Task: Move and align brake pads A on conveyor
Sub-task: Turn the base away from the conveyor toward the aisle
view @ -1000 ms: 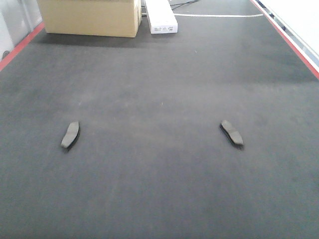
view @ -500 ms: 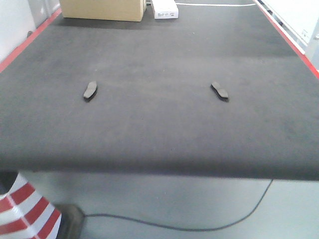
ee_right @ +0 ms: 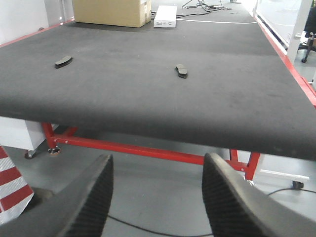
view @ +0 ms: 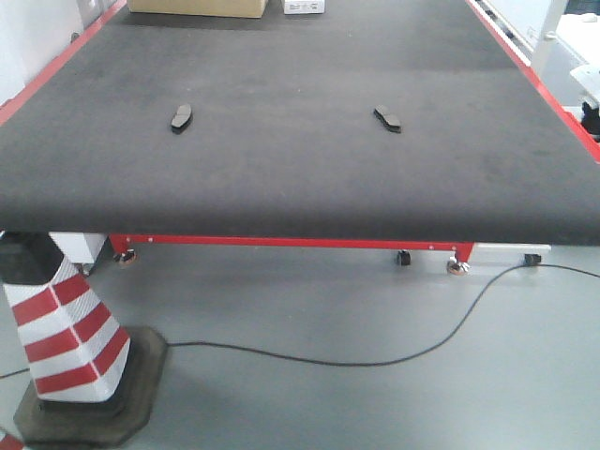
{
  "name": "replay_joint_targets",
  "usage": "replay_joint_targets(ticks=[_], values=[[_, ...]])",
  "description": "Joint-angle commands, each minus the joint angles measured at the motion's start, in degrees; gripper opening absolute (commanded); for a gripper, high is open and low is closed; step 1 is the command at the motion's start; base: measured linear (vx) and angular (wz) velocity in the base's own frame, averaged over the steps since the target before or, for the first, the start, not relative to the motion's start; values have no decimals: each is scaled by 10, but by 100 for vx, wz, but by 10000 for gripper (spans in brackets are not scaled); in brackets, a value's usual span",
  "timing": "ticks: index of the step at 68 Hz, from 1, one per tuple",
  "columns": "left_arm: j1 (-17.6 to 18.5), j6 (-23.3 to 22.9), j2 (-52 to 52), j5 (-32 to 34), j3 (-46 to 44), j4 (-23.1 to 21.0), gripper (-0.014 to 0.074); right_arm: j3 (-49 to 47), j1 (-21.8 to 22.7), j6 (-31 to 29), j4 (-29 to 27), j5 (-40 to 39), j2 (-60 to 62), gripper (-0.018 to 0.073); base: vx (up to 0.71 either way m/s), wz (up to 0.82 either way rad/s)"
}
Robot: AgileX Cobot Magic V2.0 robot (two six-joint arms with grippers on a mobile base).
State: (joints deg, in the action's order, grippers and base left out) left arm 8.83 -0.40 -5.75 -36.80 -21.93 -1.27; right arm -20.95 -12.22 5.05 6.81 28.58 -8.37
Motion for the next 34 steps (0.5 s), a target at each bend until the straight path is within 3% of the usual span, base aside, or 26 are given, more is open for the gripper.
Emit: replay_joint_targets(ticks=[1, 20, 34], values=[[3, -3, -7, 45, -15, -4, 502, -14, 2, -5, 7, -42, -7, 398, -35, -3], [3, -3, -7, 44, -15, -4, 502, -14, 2, -5, 7, -42, -7, 398, -26, -11], [3, -3, -7, 44, -15, -4, 502, -14, 2, -5, 7, -42, -7, 398, -16, -50]])
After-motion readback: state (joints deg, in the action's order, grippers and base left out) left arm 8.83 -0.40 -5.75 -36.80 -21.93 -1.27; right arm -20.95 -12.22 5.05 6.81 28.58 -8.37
